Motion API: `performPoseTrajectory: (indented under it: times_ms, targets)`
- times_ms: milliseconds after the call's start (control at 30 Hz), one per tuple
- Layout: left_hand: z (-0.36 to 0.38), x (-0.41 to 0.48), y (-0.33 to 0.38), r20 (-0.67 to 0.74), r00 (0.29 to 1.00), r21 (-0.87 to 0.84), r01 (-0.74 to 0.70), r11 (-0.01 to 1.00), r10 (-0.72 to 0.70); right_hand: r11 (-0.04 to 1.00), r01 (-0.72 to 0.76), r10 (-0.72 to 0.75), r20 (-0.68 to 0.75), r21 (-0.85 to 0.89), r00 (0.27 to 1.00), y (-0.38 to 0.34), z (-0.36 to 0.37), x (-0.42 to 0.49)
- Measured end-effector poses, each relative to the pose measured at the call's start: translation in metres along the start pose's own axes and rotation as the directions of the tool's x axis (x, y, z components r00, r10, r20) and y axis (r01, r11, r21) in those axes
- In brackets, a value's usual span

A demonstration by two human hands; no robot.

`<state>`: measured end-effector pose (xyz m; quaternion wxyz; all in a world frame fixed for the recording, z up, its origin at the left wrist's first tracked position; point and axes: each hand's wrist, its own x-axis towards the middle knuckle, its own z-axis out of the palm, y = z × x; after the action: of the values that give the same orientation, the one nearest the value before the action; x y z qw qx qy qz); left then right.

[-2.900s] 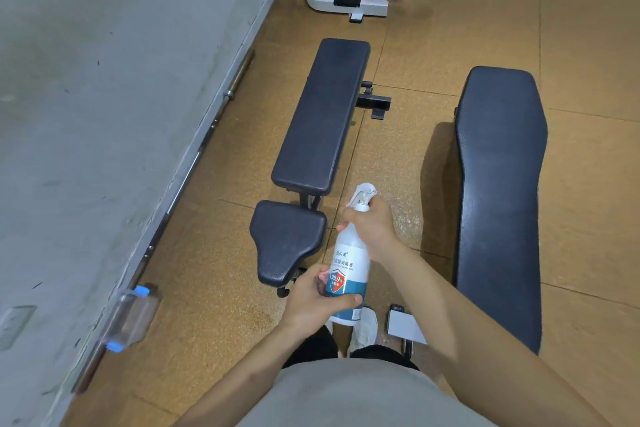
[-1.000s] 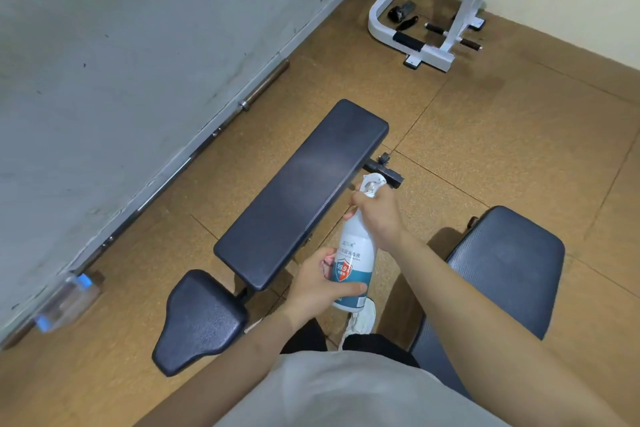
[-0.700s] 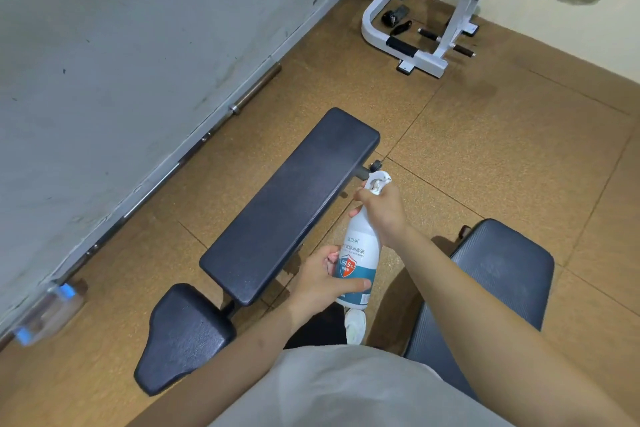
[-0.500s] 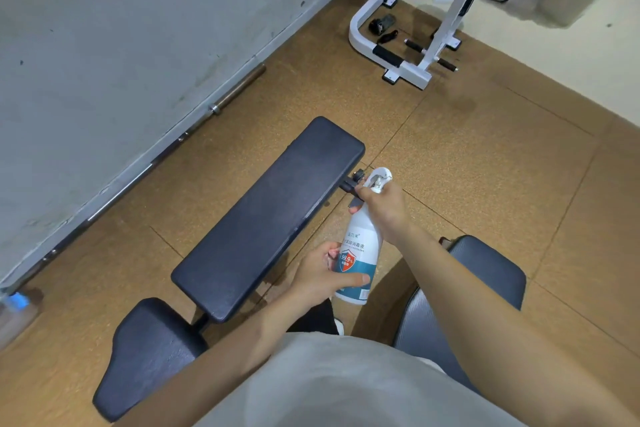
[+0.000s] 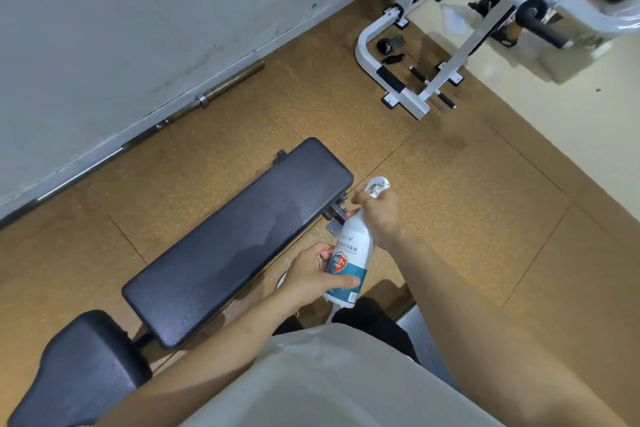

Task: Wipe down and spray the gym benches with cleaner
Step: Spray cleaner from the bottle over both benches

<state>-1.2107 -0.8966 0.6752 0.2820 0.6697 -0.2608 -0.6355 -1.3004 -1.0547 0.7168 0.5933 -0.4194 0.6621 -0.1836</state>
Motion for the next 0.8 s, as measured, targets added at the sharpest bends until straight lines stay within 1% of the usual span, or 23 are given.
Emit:
performPoseTrajectory:
  times_ms: [200,300,400,467,533,667,800]
  targets:
    - [0.011,0.036,0.024,-0.052,0.998,-0.026,0.035,0.999,-0.037,1.000,-0.018,0.018,0.000,-0.016,1.000,-0.017,-0.015,0.042]
    - [0.023,0.052,0.042,-0.088,0.994,-0.033,0.056,0.998,-0.059,0.999,-0.041,0.041,0.037,-0.007,0.998,-0.024,-0.028,0.069]
    - [0.044,0.069,0.067,-0.141,0.987,-0.052,0.072,0.996,-0.079,0.994,-0.059,0.066,0.078,-0.093,0.995,-0.039,-0.044,0.099]
    - [0.062,0.083,0.086,-0.185,0.979,-0.079,0.075,0.994,-0.088,0.990,-0.025,0.039,0.103,-0.136,0.994,-0.049,-0.057,0.124]
    - [0.082,0.097,0.104,-0.222,0.970,-0.112,0.080,0.990,-0.103,0.985,-0.004,0.029,0.144,-0.171,0.989,-0.057,-0.071,0.149]
    - [0.119,0.115,0.135,-0.276,0.952,-0.172,0.087,0.981,-0.133,0.985,-0.035,0.080,0.266,-0.169,0.961,-0.073,-0.096,0.180]
    - [0.142,0.126,0.153,-0.356,0.919,-0.265,0.074,0.961,-0.169,0.968,0.029,0.066,0.362,-0.251,0.930,-0.089,-0.100,0.196]
